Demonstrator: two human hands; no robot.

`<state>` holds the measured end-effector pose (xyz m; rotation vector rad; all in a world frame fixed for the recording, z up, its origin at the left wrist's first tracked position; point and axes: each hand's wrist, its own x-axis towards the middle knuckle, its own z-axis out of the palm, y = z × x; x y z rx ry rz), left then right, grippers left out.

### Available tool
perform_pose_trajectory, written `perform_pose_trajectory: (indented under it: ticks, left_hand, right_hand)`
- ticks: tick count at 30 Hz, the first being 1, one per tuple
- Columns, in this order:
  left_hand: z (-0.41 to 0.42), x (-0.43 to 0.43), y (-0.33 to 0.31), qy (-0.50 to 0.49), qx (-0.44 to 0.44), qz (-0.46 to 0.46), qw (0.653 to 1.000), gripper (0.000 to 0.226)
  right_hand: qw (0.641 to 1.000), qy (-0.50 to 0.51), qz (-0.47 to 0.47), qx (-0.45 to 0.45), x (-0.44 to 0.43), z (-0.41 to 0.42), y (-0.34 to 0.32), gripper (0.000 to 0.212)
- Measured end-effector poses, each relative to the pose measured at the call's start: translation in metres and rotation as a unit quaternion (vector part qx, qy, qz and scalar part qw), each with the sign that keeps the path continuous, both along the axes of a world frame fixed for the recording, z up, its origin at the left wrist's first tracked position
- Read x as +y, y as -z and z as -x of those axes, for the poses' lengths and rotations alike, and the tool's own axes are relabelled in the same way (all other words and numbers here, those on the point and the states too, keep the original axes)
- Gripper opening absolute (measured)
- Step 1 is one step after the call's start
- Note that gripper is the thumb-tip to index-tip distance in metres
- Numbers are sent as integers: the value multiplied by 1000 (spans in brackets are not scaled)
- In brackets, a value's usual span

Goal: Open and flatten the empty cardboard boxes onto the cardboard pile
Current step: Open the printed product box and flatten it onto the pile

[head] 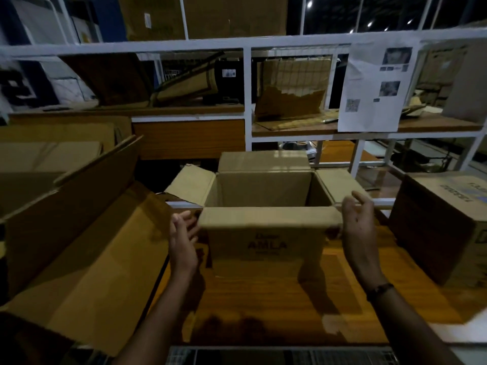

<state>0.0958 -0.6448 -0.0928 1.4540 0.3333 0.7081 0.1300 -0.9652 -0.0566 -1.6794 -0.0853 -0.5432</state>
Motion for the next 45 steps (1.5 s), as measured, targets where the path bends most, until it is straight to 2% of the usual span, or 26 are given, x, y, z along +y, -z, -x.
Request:
perform_pose_trajectory:
  ticks: [3,8,10,13,17,22,29,33,40,45]
  left_hand:
    - [4,-7,-2,23,7,-22,999,63]
    - [10,-20,1,48,32,-121,991,32]
    - [10,-19,5,57,46,-165,984,36]
    - [12,-19,9,71,66,-231,968,48]
    - [14,-22,8,77,93,-294,948,66]
    - [15,-24,11,96,117,-330,932,79]
    - [16,-17,23,98,132,-383,909,88]
    - [17,-15,31,118,148,-406,894,99]
    - [8,-14,32,116,132,-431,885,117]
    - [4,-6,22,110,95,-446,883,125]
  right_hand:
    - [995,-18,-76,-58,4,-10,-16,63]
    - [997,-2,38,-62,13,-27,-11,55]
    - [994,-2,100,-51,15,-33,-3,54]
    - [981,0,184,-64,17,-37,7,42]
    - [946,87,289,-116,26,-28,24,31]
    - [934,142,300,-132,28,-11,69,49]
    - [926,51,352,-125,16,-18,108,82]
    - [914,26,389,-117,19,-24,112,85]
    - [905,42,415,-90,26,-28,95,95]
    - [896,42,428,-109,27,-32,66,112]
